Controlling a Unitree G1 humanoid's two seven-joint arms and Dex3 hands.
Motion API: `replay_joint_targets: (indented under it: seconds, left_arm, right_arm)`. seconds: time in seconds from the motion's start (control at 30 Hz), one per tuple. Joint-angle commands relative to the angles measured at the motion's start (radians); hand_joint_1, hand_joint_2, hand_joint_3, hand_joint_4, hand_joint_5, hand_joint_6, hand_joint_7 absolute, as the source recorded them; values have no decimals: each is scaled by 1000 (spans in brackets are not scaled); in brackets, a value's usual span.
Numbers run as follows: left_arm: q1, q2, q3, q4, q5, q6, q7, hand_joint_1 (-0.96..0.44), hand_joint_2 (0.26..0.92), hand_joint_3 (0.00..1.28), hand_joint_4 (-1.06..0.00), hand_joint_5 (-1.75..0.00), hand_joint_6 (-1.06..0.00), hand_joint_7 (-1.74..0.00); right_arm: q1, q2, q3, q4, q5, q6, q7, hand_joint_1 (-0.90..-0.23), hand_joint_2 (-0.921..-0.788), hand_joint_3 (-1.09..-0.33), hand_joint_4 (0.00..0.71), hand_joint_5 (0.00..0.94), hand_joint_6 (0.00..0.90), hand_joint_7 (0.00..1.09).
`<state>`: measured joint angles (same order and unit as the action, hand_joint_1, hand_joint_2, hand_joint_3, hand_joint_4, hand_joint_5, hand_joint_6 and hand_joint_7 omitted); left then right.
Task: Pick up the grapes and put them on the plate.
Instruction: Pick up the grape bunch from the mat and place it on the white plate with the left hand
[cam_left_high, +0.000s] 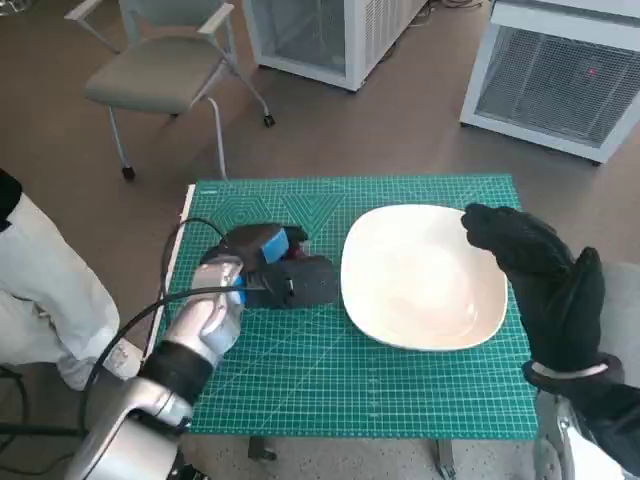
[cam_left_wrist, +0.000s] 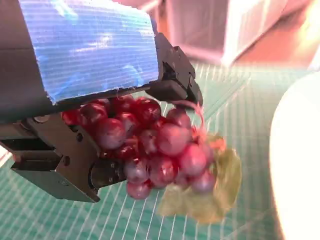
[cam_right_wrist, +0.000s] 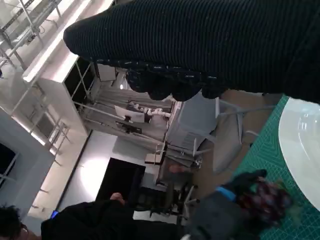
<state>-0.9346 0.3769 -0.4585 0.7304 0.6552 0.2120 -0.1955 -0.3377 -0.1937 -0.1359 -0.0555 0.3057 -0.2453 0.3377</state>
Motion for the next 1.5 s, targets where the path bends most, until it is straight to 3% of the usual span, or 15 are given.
replay_joint_targets:
  seconds: [0.03, 0.13, 0.27, 0.4, 0.5, 0.6, 0.73, 0.97, 1.5]
  left_arm:
    - [52, 51, 38, -162, -3, 20, -28, 19, 608, 693, -565, -1546, -642, -1106]
    - [81, 73, 64, -266, -4, 40, -46, 9, 600, 727, -541, -1568, -616, -1183]
    - [111, 93, 93, -386, 2, 66, -67, 4, 635, 676, -540, -1458, -569, -1320]
    - [136, 107, 119, -485, 4, 82, -80, 3, 654, 631, -555, -1398, -569, -1342]
    - [154, 116, 142, -560, 3, 90, -88, 3, 640, 623, -589, -1373, -613, -1283]
    - [166, 120, 161, -615, 2, 96, -96, 4, 633, 596, -618, -1436, -705, -1069]
    - [177, 120, 179, -665, 2, 98, -104, 4, 677, 472, -680, -1388, -762, -926]
    - [184, 114, 184, -677, 8, 82, -95, 2, 795, 226, -737, -1275, -776, -878]
    - [159, 93, 176, -634, -2, 61, -112, 3, 822, 182, -710, -1321, -805, -812]
  right_arm:
    - [8, -4, -2, 14, -11, 3, 0, -520, -921, -622, 281, 413, 120, 920]
    - [6, -3, -2, 16, -11, 2, -1, -520, -921, -622, 281, 412, 120, 920]
    - [3, -2, -2, 20, -11, 0, -1, -521, -921, -621, 282, 412, 120, 919]
    - [2, 0, -2, 22, -9, -1, -1, -521, -921, -620, 283, 411, 122, 918]
    - [2, 1, -1, 21, -8, -2, -2, -522, -921, -620, 284, 410, 122, 917]
    - [2, 2, -1, 19, -7, -1, -2, -523, -921, -619, 285, 409, 123, 916]
    - [3, 3, -1, 17, -4, 0, -2, -523, -921, -619, 285, 407, 124, 915]
    - [6, 4, -1, 17, -1, 0, -1, -524, -921, -619, 286, 405, 124, 913]
    - [11, 1, -7, 13, 2, 1, 0, -524, -921, -618, 289, 401, 125, 911]
